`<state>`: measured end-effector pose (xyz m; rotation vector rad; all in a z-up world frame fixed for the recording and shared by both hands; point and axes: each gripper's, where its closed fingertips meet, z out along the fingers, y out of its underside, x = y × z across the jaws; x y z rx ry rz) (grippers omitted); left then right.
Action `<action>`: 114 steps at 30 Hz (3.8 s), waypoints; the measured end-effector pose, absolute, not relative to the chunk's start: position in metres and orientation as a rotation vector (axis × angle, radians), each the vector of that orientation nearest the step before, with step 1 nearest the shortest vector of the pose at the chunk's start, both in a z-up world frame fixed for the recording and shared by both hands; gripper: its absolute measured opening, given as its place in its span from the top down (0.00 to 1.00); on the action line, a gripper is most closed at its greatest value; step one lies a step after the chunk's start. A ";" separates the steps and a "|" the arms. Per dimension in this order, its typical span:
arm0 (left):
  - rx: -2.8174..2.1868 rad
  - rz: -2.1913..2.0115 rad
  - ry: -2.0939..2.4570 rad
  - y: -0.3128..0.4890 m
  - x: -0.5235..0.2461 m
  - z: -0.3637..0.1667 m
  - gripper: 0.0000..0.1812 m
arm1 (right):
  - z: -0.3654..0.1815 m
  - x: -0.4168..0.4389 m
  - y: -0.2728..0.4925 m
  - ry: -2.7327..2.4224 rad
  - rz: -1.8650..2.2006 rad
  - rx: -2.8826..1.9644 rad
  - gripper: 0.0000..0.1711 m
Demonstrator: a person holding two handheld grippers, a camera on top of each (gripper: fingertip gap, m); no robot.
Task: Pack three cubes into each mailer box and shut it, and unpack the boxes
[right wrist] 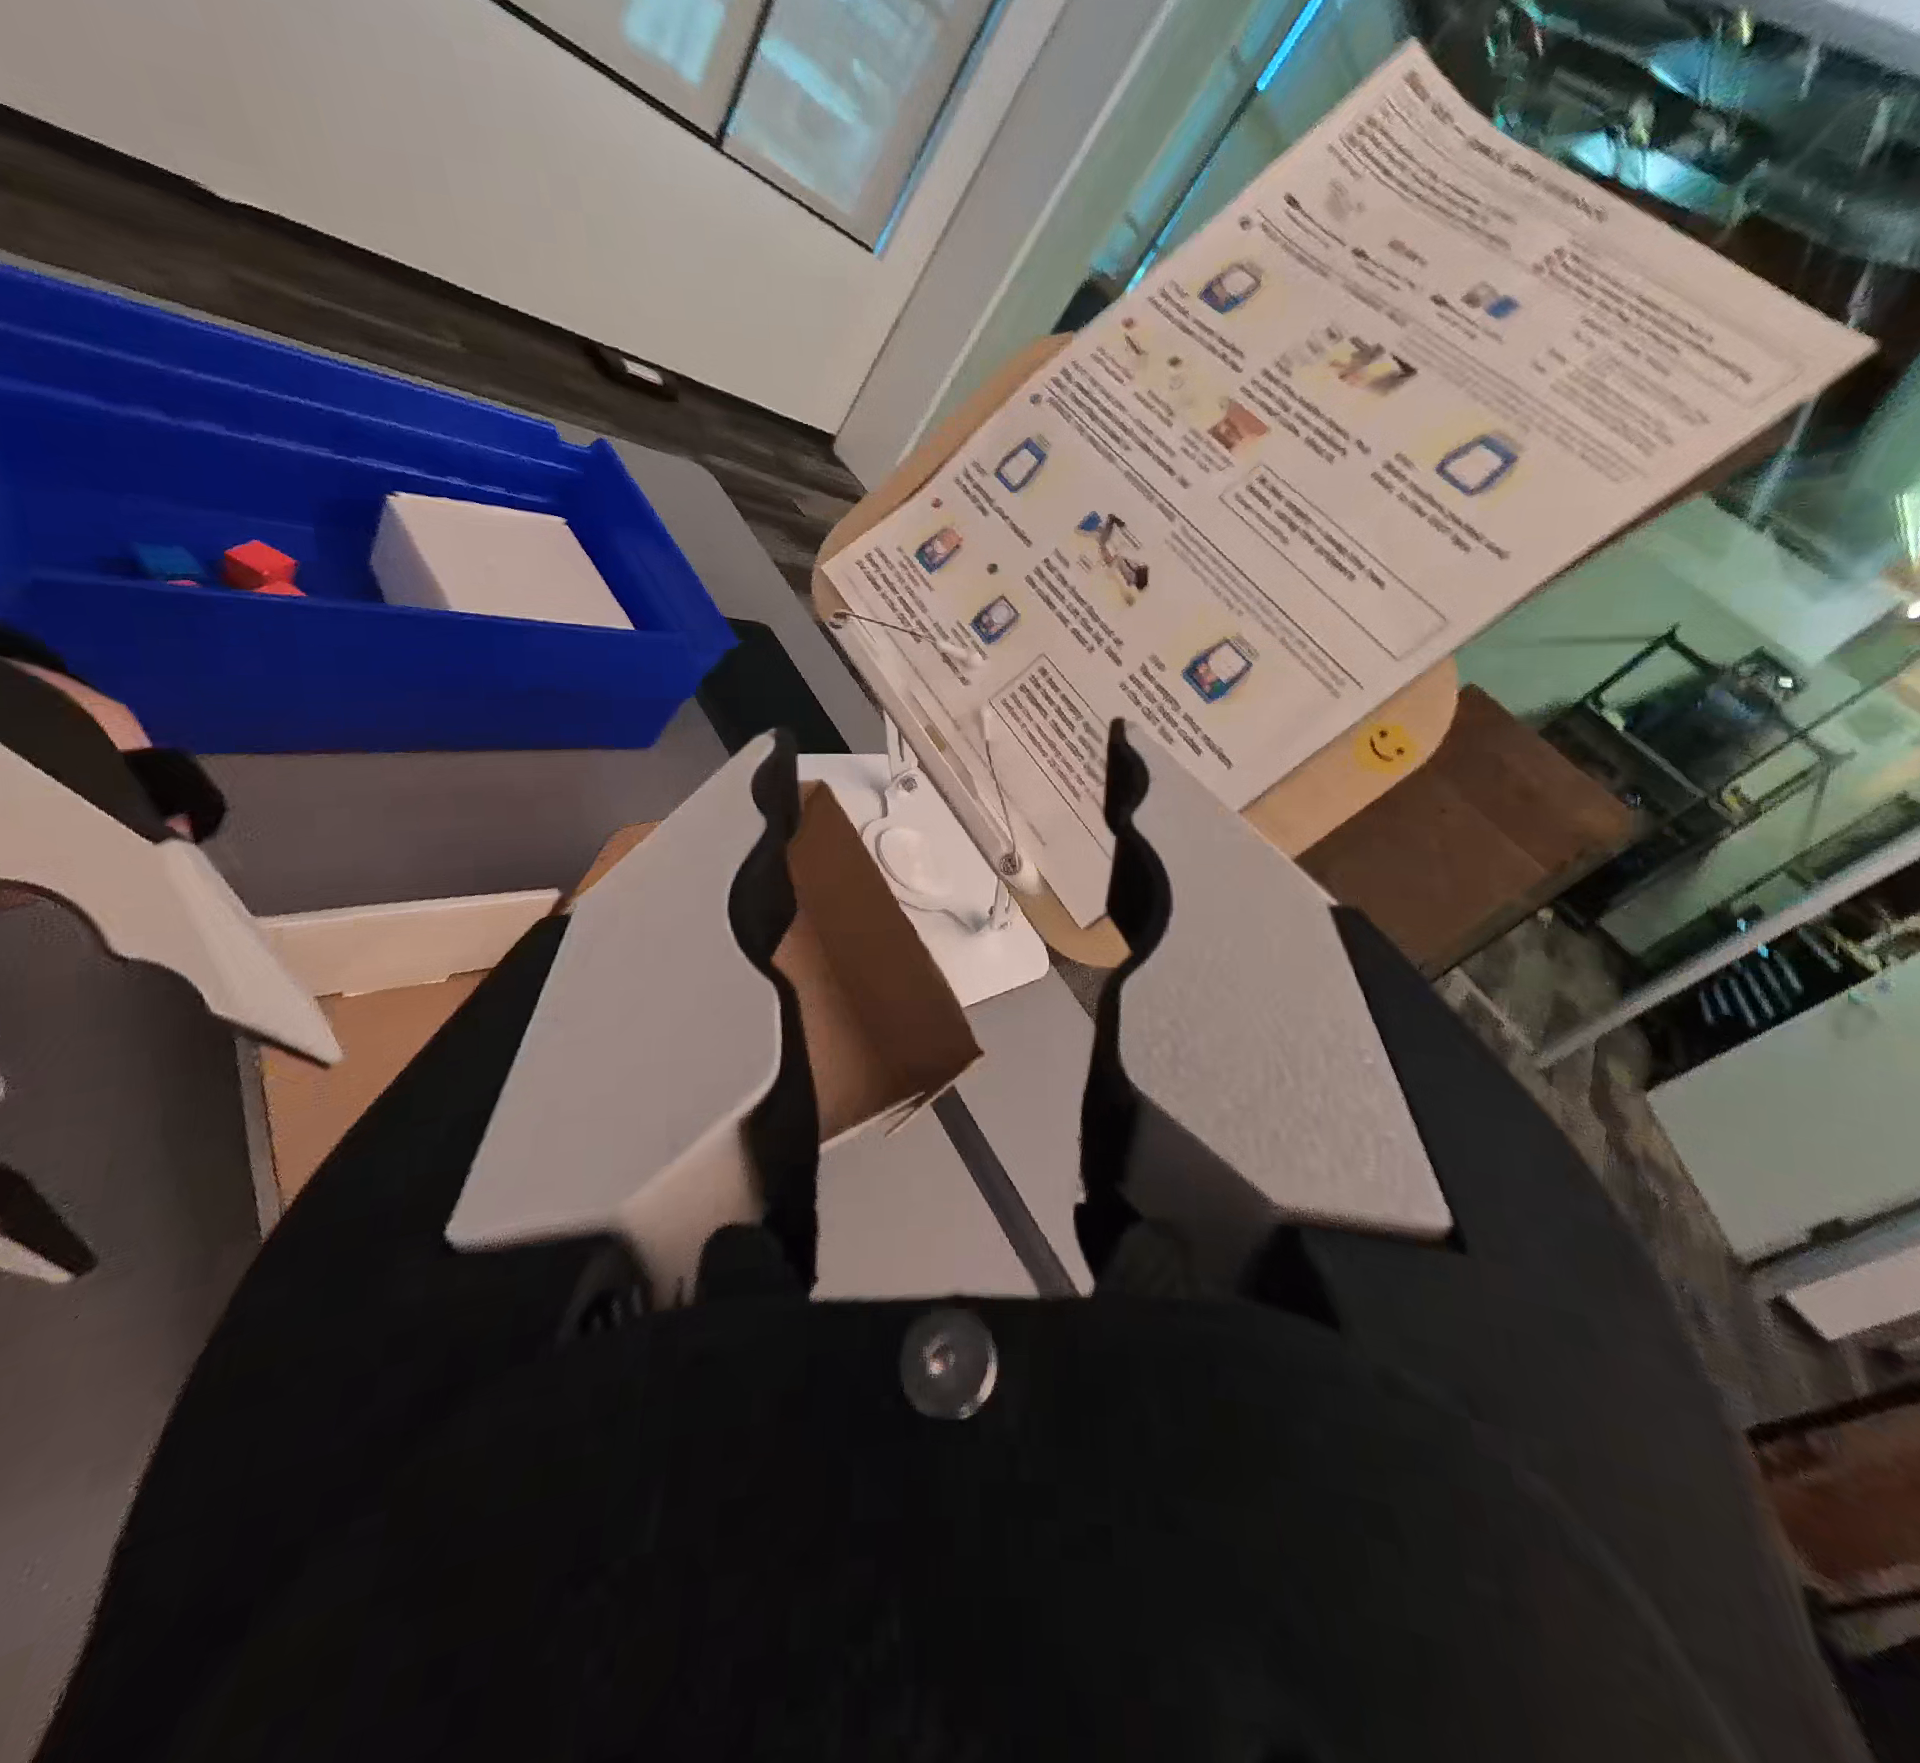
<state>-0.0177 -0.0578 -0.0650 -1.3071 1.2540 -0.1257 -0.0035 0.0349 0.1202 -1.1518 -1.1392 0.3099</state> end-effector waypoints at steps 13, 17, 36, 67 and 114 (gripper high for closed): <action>-1.374 -0.084 1.494 -0.103 -0.118 0.095 0.63 | 0.130 0.016 0.033 -1.124 0.404 -1.097 0.65; -1.635 -0.114 1.502 -0.105 -0.184 0.080 0.67 | 0.132 0.017 0.031 -1.120 0.421 -1.090 0.66; -2.246 -0.489 1.438 -0.055 -0.276 -0.121 0.71 | 0.107 0.003 0.028 -1.253 0.324 -1.113 0.66; -1.894 -0.472 1.288 -0.001 -0.045 0.000 0.73 | 0.124 0.024 0.021 -1.240 0.290 -1.076 0.69; -2.579 -0.214 0.993 -0.078 -0.313 -0.069 0.68 | 0.123 0.037 0.025 -1.246 0.272 -1.097 0.70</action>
